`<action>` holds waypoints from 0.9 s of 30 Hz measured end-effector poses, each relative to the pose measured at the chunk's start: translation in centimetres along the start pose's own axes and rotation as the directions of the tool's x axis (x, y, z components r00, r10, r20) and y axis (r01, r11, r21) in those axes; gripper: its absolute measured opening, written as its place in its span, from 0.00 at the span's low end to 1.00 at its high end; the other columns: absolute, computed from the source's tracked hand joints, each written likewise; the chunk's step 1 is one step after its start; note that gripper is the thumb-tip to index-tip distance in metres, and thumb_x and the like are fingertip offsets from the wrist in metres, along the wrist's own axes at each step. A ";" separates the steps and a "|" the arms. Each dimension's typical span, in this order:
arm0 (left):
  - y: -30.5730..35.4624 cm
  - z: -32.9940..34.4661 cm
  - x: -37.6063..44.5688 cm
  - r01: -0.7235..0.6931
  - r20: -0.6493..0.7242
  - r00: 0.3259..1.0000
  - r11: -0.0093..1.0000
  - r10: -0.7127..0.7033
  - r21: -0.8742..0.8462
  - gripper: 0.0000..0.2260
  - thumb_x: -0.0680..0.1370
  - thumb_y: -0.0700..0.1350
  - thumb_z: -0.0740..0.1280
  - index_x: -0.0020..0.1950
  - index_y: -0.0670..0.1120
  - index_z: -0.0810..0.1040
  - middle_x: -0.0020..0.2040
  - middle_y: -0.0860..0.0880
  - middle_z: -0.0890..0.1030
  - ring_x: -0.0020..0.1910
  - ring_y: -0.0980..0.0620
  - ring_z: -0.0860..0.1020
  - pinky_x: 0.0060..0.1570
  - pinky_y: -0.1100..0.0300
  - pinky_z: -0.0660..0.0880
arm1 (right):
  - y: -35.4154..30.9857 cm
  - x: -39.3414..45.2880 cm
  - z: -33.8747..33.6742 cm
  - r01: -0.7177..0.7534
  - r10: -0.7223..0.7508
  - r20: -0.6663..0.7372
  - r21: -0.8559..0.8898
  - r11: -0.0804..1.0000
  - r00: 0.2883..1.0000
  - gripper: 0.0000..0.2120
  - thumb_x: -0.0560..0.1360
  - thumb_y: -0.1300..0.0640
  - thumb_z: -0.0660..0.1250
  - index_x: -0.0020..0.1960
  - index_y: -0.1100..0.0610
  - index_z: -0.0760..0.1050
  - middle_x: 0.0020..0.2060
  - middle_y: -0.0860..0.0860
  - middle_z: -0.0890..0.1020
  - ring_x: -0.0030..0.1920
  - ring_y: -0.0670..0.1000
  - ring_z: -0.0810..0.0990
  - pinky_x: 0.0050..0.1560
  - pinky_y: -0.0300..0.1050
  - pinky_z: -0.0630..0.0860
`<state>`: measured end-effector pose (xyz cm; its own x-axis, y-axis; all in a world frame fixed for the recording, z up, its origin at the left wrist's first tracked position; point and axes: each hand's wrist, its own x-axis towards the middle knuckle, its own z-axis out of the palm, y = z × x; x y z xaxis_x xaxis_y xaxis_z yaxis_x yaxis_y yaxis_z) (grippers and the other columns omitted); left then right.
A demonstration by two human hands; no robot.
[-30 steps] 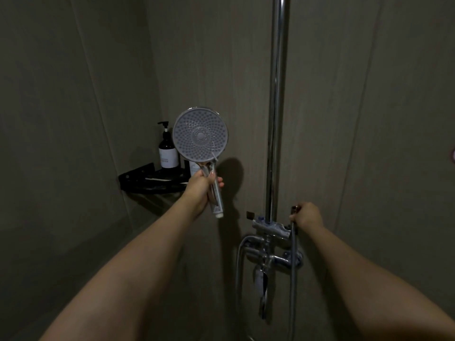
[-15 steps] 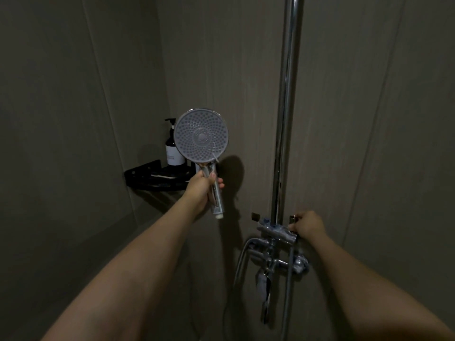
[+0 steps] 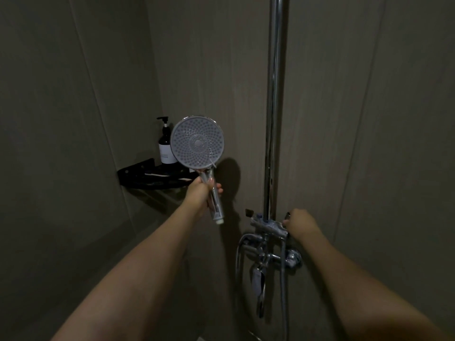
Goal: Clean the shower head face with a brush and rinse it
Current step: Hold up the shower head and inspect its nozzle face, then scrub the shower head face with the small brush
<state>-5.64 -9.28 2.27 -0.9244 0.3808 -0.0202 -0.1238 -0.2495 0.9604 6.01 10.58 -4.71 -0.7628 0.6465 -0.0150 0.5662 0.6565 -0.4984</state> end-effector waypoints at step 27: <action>2.9 -4.1 1.6 -0.063 0.001 0.998 0.994 0.064 -0.084 0.15 0.81 0.38 0.57 0.67 0.37 0.68 0.40 0.45 0.75 0.39 0.51 0.75 0.45 0.58 0.74 | -10.3 -1.0 0.4 0.114 0.010 0.299 -0.393 0.912 0.954 0.17 0.78 0.57 0.59 0.64 0.62 0.73 0.56 0.56 0.81 0.52 0.52 0.81 0.54 0.43 0.77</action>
<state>-8.96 -12.99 3.88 -0.9299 0.3654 0.0415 -0.0948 -0.3471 0.9330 0.78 3.02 0.12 -0.8157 0.5069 -0.2787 0.5524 0.8256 -0.1152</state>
